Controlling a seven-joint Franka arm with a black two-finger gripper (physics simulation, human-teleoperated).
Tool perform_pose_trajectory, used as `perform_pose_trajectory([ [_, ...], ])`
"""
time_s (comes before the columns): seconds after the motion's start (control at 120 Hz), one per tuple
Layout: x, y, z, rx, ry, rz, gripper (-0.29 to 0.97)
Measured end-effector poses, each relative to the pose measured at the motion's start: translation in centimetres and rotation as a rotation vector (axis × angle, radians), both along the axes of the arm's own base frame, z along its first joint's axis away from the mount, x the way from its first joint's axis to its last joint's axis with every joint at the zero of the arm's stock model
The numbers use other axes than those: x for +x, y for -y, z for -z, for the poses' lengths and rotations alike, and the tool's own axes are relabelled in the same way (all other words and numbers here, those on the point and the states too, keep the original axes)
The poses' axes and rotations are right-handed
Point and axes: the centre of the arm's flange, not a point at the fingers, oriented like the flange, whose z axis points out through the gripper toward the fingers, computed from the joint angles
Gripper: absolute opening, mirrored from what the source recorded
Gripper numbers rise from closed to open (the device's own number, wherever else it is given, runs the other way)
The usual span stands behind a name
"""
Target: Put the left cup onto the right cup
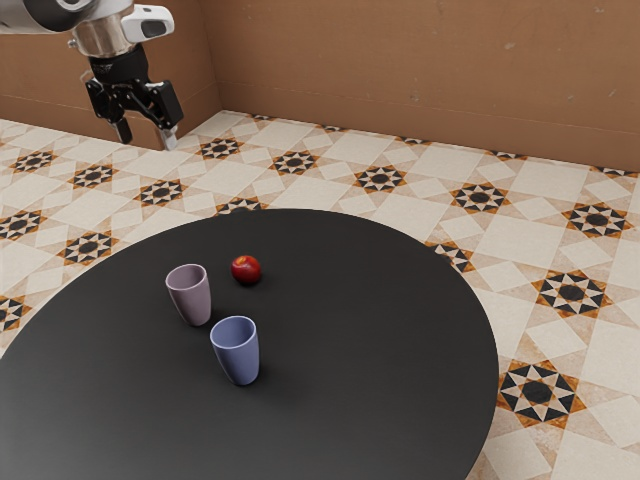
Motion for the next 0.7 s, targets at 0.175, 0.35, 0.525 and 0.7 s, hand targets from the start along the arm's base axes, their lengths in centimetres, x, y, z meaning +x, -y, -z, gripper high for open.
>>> perform_pose_trajectory([
  [0.175, 0.1, 0.1, 0.5, 0.000, -0.006, 0.001, 0.66],
  [0.35, 0.6, 0.4, 4.4, -0.003, -0.062, 0.009, 0.66],
  [0.525, 1.3, 1.0, 9.4, -0.005, -0.093, 0.031, 0.66],
  [0.7, 1.6, 1.6, 13.6, -0.005, -0.102, 0.054, 0.65],
])
